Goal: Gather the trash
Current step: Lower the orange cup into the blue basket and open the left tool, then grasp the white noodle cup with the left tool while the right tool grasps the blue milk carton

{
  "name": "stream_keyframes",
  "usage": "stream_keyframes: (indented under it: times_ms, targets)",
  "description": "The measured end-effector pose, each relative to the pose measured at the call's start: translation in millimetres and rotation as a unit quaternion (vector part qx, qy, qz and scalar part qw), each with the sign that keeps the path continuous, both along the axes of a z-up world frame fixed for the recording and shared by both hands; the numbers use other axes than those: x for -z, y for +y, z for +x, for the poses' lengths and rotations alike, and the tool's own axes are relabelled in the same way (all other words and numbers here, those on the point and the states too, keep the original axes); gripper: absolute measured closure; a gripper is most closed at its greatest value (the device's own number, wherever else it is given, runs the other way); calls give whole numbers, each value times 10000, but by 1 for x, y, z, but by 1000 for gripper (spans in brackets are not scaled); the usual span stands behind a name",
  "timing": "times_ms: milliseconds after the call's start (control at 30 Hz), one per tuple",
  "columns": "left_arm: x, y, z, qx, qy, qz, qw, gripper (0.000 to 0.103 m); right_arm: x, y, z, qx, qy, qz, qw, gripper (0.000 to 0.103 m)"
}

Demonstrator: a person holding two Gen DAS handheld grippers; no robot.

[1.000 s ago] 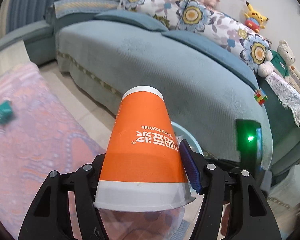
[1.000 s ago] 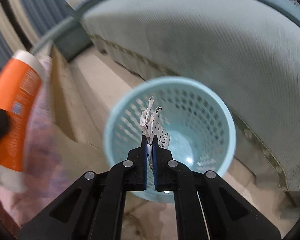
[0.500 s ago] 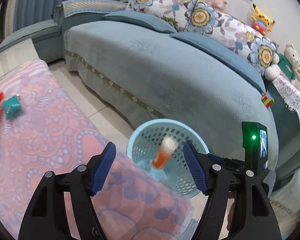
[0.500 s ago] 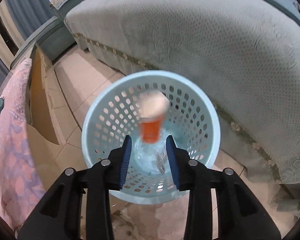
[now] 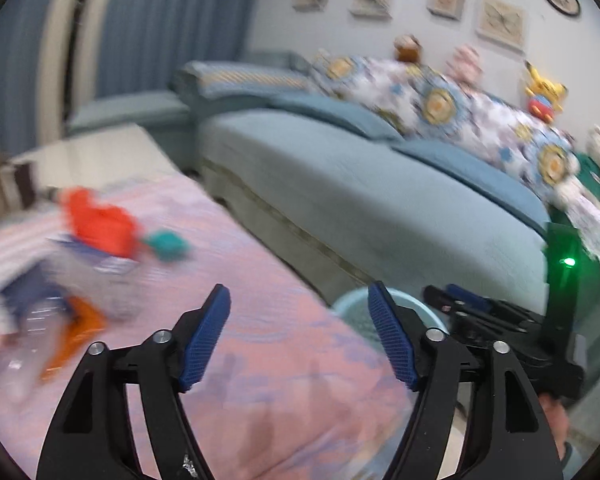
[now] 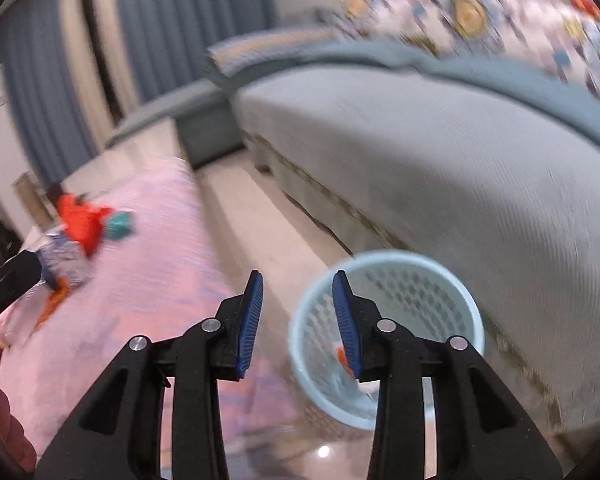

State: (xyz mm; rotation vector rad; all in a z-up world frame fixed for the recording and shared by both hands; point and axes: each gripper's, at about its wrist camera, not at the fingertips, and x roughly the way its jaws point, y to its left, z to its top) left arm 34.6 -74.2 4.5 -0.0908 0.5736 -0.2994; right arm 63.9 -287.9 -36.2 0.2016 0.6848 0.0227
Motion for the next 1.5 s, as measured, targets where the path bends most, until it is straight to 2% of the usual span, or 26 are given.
stream_keyframes:
  times_ms: [100,200,233,300,367,600,700,733,800,867,933,967,1033,1067,1133,1200,1233,1333,1433,1500]
  targets:
    - [-18,48,-27,-750,-278,42,9968,20,-24,35,-12,-413,-444,-29,9982,58]
    - [-27,105,-51,-1534,-387,96,9874,18,-38,74,-17,-874,-680,-161,9937,58]
    - [-27,132,-60,-1888,-359,81,9813,17,-41,87,-18,-996,-709,-196,9923,58]
    - [-27,170,-75,-2271,-300,-10,9734,17,-44,114,-19,-1310,-712,-252,9885,58]
    - [-21,212,-89,-2738,-192,22,9616,17,-44,135,-22,-1542,-716,-301,9850,58]
    - [12,333,-106,-3570,477,246,9326,18,-31,198,-27,-2176,-573,-441,9734,58]
    - [27,365,-113,-3985,597,341,9146,22,-25,209,-29,-2289,-519,-531,9706,58]
    - [31,372,-113,-4000,679,254,9136,22,-23,210,-26,-2319,-487,-540,9700,58]
    - [39,386,-113,-3885,869,-145,9172,20,-18,216,-22,-2355,-404,-550,9695,58]
    - [50,391,-109,-3809,1145,-325,9169,20,-14,219,-19,-2389,-333,-521,9691,58]
    - [56,393,-107,-3579,1188,-672,9237,18,-13,219,-19,-2425,-303,-495,9684,58]
    - [60,392,-103,-3343,1314,-996,9279,17,-12,220,-19,-2436,-300,-514,9680,58]
    - [68,391,-98,-3083,1526,-1336,9294,17,-12,222,-19,-2463,-277,-546,9672,58]
    - [69,385,-96,-3065,1523,-1314,9304,19,-12,222,-17,-2493,-232,-507,9668,58]
    - [68,371,-93,-3044,1387,-1074,9362,31,-13,223,-16,-2558,-196,-434,9656,58]
    - [66,361,-89,-2994,1303,-1026,9396,52,-17,225,-15,-2616,-228,-460,9638,58]
    - [67,360,-88,-2965,1260,-1046,9409,58,-19,226,-15,-2646,-234,-450,9630,58]
    - [64,350,-90,-3132,1150,-886,9385,59,-22,231,-9,-2734,-211,-349,9610,58]
    - [60,343,-99,-3382,873,-1058,9310,60,-23,240,-2,-2750,-249,-384,9603,57]
    - [55,341,-106,-3475,658,-926,9308,61,-23,246,5,-2740,-249,-406,9605,57]
